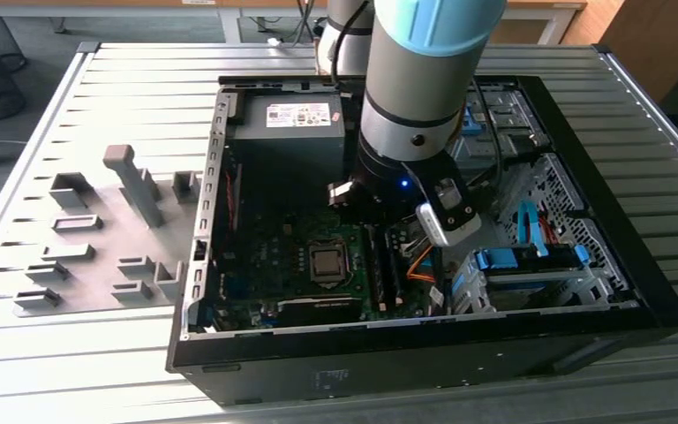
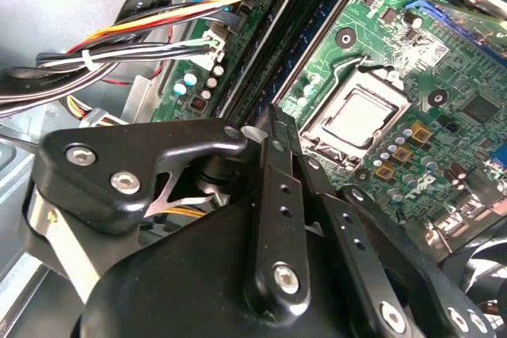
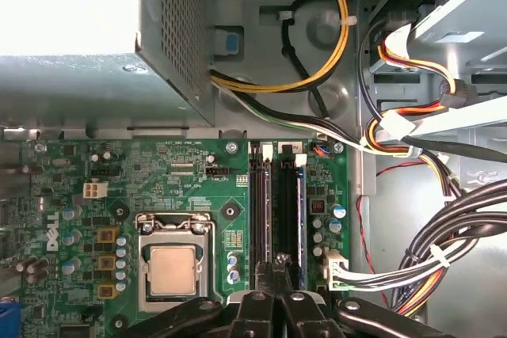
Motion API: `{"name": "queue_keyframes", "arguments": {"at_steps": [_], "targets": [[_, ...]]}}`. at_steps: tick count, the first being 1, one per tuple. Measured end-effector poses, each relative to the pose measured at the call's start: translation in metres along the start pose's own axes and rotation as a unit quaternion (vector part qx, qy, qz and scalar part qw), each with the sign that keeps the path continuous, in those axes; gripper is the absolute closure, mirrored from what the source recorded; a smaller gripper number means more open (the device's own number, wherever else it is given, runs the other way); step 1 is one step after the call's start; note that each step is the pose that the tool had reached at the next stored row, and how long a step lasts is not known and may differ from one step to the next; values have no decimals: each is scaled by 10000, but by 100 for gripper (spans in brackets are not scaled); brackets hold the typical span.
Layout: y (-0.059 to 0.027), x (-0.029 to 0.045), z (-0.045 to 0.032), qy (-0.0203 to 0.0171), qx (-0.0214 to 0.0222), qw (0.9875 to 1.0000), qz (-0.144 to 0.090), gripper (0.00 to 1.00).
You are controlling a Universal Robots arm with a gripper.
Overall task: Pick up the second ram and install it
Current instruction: 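Insert the second ram into the second slot, then press down the second ram until it locks into place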
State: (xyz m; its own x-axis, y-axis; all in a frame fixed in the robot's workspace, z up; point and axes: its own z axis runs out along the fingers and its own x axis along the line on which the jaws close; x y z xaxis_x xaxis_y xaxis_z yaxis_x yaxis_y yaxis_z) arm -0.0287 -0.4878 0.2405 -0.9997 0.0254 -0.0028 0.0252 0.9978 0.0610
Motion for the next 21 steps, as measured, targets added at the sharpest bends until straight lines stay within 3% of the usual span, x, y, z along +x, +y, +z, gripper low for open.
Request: {"name": "queue_keyframes", "arguments": {"at_steps": [21], "targets": [[-11, 0, 175, -4, 0, 10000, -1, 90]]}}
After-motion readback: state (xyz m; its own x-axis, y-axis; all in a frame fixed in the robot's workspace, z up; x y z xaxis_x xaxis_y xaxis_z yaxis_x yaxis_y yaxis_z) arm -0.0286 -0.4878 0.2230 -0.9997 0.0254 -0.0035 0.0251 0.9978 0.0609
